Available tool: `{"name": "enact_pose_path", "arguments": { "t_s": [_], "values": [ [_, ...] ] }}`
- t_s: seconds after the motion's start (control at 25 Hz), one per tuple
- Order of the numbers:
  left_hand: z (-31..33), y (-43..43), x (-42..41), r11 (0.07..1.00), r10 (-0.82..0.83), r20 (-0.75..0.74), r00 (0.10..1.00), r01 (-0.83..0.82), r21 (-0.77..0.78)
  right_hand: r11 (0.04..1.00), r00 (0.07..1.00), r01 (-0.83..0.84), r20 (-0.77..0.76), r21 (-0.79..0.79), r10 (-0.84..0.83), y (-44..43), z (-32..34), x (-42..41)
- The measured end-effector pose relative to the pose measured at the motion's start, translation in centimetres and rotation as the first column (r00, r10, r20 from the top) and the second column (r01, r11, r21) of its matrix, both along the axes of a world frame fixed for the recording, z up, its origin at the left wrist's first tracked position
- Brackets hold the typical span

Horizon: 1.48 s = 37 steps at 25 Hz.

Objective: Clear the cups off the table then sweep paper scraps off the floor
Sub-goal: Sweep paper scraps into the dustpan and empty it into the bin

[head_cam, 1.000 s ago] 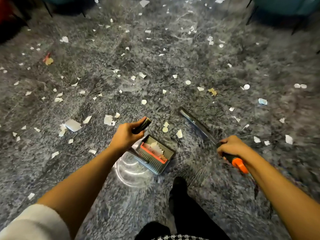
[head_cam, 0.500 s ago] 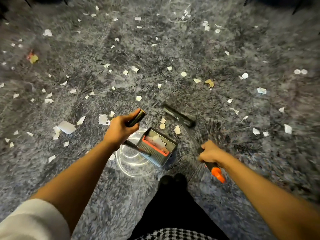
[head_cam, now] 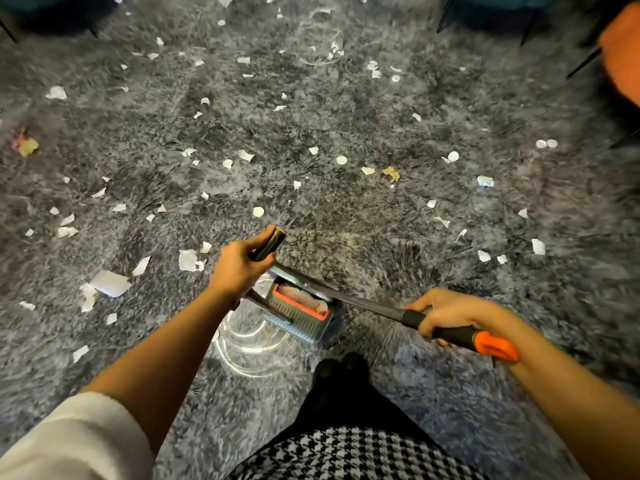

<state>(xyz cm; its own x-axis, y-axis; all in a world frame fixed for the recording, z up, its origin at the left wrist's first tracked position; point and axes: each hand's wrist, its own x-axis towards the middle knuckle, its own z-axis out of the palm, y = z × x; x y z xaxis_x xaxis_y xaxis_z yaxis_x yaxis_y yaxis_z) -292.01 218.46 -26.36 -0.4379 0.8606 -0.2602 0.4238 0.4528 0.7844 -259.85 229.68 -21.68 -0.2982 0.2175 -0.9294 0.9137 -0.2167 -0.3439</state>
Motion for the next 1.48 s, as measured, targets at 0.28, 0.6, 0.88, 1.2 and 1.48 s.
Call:
{"name": "enact_pose_path", "arguments": {
  "t_s": [0.28,0.6,0.88,1.2,1.48],
  "values": [
    [0.8,0.3,0.7,0.997,-0.052,0.015,0.999,0.051,0.057,0.977,0.975,0.214,-0.056,-0.012,-0.214,-0.5,0.6,3.1],
    [2.3,9.1,6.1,0.948,-0.309,0.072,0.948,0.301,0.103,0.862,0.877,0.480,-0.067,0.167,-0.475,1.3,1.3,9.3],
    [1.7,21.6,14.8,0.842,-0.527,0.045,0.849,0.514,0.163,0.638,0.691,0.701,-0.079,0.320,-0.719,5.6,0.0,19.8],
    [-0.1,40.5,28.2,0.605,-0.782,-0.114,0.613,0.790,0.099,0.441,0.502,0.803,-0.056,0.401,-0.863,21.6,-2.6,33.6],
    [-0.5,51.7,35.8,0.594,-0.796,-0.099,0.597,0.802,0.060,0.284,0.369,0.865,-0.141,0.413,-0.919,32.7,-2.8,42.6]
  ]
}}
